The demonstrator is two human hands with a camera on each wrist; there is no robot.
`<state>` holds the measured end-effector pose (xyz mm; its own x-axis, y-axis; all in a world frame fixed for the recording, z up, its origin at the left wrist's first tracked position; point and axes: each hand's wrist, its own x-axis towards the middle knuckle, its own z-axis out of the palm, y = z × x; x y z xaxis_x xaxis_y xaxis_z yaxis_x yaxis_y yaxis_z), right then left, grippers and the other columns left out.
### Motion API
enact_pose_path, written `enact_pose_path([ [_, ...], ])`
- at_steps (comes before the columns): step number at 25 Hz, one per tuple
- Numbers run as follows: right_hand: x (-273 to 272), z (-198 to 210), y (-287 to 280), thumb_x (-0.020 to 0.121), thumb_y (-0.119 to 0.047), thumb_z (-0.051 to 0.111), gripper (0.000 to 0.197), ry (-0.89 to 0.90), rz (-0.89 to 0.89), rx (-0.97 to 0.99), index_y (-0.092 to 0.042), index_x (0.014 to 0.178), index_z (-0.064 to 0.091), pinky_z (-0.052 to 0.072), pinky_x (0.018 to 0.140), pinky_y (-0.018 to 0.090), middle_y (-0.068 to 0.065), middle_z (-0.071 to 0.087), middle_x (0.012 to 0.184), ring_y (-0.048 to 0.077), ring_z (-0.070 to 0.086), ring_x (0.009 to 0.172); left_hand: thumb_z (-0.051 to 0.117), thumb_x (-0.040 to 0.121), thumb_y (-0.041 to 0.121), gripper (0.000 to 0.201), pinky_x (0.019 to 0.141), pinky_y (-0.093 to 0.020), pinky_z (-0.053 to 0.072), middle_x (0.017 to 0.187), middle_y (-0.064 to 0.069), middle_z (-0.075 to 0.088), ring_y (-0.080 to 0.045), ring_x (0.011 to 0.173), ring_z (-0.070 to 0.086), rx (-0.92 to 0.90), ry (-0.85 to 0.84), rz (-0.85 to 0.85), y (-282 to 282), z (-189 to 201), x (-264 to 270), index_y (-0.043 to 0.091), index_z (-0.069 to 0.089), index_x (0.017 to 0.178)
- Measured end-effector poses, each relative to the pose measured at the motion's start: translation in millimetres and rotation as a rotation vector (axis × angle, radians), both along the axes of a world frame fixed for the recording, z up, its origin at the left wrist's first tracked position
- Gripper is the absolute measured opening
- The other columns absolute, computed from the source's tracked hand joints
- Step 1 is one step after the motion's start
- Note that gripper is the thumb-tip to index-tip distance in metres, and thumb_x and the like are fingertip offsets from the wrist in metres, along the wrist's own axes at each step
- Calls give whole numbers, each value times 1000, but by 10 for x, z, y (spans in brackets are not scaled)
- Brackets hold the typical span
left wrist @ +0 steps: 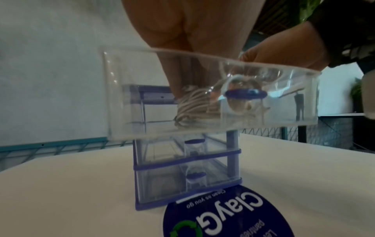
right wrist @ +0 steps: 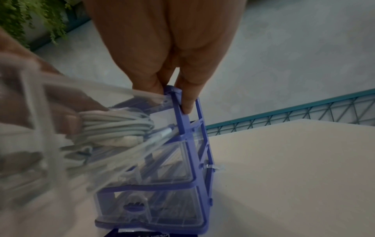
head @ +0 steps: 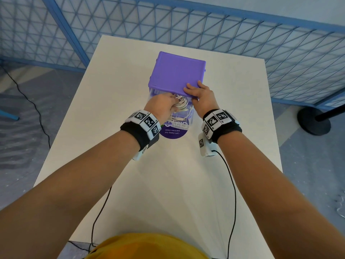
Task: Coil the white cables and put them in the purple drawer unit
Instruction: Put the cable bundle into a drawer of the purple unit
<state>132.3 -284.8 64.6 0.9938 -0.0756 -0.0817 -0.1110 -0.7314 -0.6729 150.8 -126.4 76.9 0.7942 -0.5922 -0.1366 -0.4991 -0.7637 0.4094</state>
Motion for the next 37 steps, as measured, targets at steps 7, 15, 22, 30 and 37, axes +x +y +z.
enact_pose_path([
  [7, -17, -6, -3, 86, 9, 41, 42, -4, 2, 6, -6, 125, 50, 11, 110, 20, 12, 44, 141, 27, 17, 142, 46, 92, 15, 35, 98, -39, 40, 126, -10, 61, -33, 116, 51, 119, -132, -72, 119, 43, 21, 18, 58, 124],
  [15, 8, 11, 15, 86, 10, 43, 43, 26, -9, 15, -5, 126, 48, 14, 111, 21, 11, 41, 143, 26, 16, 142, 50, 89, 9, 34, 92, -39, 44, 122, -15, 60, -36, 112, 54, 113, -50, -75, 163, 55, 72, 12, 59, 122],
  [22, 7, 13, 12, 87, 8, 42, 41, 13, -18, -6, -6, 125, 50, 11, 111, 21, 11, 43, 142, 27, 18, 141, 65, 81, 25, 49, 100, -36, 29, 130, -4, 54, -27, 117, 49, 235, -123, -214, 274, 76, 179, 19, 51, 127],
  [30, 3, -4, 7, 86, 9, 40, 41, 2, -15, 3, -6, 122, 53, 14, 111, 22, 13, 47, 139, 28, 21, 140, 64, 78, 40, 37, 90, -44, 33, 106, -8, 63, -31, 99, 52, 233, -397, -275, 84, 49, 170, 9, 63, 99],
  [37, 37, -2, -2, 85, 9, 41, 42, 14, -26, 9, -7, 123, 52, 14, 111, 21, 11, 46, 140, 26, 21, 141, 49, 90, 17, 27, 89, -41, 48, 111, -16, 68, -36, 103, 59, -46, -29, -11, 112, -8, 165, 9, 66, 109],
])
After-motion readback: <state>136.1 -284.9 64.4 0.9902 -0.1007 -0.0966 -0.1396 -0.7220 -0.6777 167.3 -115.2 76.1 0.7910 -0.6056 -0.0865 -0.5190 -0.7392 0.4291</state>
